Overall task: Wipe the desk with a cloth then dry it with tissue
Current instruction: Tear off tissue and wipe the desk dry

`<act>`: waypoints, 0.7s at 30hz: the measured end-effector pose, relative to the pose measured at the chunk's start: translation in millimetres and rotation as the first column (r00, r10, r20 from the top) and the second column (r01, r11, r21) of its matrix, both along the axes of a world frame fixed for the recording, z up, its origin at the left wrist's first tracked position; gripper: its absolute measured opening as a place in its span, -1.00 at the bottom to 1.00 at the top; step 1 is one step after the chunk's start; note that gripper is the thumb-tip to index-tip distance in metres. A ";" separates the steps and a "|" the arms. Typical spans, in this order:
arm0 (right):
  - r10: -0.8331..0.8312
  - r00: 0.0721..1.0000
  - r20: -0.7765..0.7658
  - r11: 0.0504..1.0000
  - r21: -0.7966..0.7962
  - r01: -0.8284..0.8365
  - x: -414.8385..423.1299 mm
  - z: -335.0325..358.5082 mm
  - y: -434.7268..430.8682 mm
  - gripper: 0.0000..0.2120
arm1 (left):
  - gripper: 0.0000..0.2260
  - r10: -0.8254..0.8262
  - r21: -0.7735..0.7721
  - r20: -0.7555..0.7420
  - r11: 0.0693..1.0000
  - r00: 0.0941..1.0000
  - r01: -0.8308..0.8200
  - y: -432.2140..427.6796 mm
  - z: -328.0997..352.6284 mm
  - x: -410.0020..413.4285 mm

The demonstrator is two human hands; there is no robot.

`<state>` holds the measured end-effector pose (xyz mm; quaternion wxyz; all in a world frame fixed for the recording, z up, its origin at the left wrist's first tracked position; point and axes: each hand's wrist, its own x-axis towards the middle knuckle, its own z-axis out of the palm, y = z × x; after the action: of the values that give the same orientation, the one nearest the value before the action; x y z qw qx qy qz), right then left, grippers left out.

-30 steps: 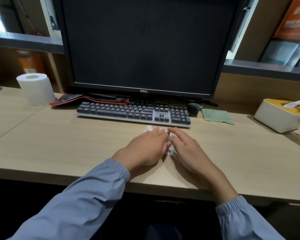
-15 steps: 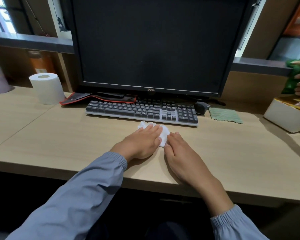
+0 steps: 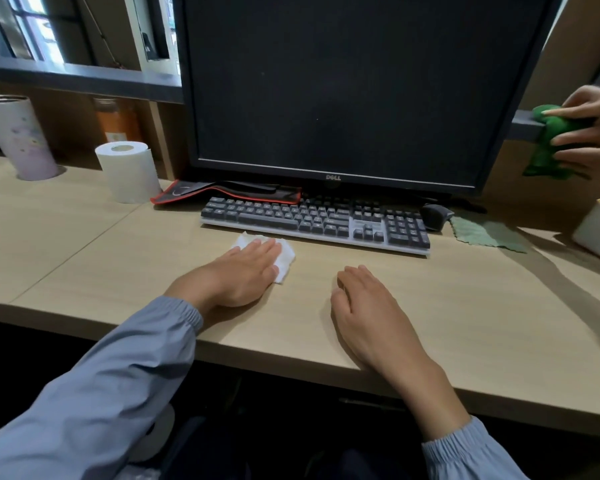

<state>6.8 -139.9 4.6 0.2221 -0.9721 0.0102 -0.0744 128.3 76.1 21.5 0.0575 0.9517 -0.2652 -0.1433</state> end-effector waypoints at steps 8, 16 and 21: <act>-0.036 0.999 0.001 0.994 0.102 0.036 -4.0 0.4 3.4 -0.69 | -0.45 -0.098 0.008 0.019 0.995 0.995 0.098 -51.8 2.2 -21.6; 0.003 0.998 -0.069 0.999 -0.033 -0.005 -4.2 -3.4 -0.5 -0.42 | -0.50 -0.179 -0.078 0.031 0.980 0.983 0.180 -49.9 -2.2 -23.3; 0.044 0.991 -0.128 0.992 -0.109 -0.058 -2.4 2.3 4.8 -0.39 | -0.51 -0.121 -0.084 0.022 0.989 0.992 0.122 -24.5 -3.8 -3.4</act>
<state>4.3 -135.1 6.9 0.1677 -0.9858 -0.0051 -0.0082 124.9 51.6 17.7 0.0868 0.9317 -0.3290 -0.1273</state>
